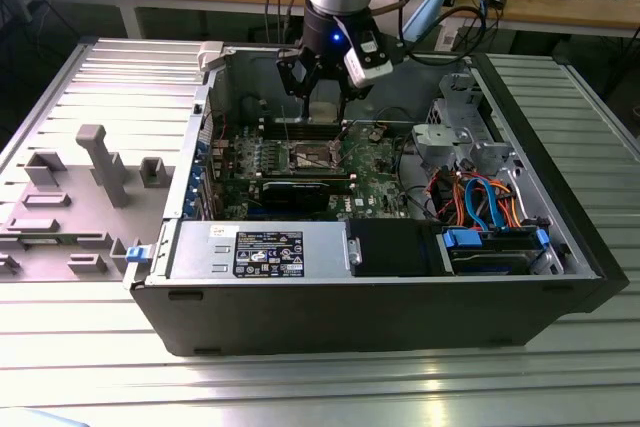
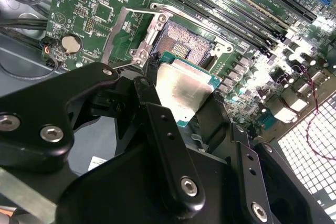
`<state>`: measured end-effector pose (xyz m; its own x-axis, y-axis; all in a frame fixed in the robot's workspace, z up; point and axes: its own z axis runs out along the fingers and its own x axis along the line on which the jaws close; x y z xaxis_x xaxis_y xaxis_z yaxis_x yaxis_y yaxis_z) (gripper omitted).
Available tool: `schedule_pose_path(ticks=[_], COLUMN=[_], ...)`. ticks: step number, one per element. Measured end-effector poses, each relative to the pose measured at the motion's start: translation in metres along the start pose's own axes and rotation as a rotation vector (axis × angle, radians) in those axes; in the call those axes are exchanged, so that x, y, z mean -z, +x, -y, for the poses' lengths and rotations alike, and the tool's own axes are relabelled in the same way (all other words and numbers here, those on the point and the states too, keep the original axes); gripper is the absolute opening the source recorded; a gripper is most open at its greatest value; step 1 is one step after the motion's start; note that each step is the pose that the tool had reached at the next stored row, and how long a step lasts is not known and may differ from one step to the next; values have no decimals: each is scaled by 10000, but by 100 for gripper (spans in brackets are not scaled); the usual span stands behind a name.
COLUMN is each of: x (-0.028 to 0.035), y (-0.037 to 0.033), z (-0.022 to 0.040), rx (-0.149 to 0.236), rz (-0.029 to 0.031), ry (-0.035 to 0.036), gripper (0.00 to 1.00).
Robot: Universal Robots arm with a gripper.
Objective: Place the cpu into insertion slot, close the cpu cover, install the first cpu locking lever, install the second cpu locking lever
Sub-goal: 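Place the cpu into insertion slot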
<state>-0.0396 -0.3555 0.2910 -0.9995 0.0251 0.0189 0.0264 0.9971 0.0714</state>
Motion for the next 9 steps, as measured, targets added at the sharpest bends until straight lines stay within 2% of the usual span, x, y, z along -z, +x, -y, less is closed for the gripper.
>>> schedule_pose_path(ticks=[9], x=[-19], y=[-1], z=[1], rx=[0], rz=[0], ry=[10], gripper=[55])
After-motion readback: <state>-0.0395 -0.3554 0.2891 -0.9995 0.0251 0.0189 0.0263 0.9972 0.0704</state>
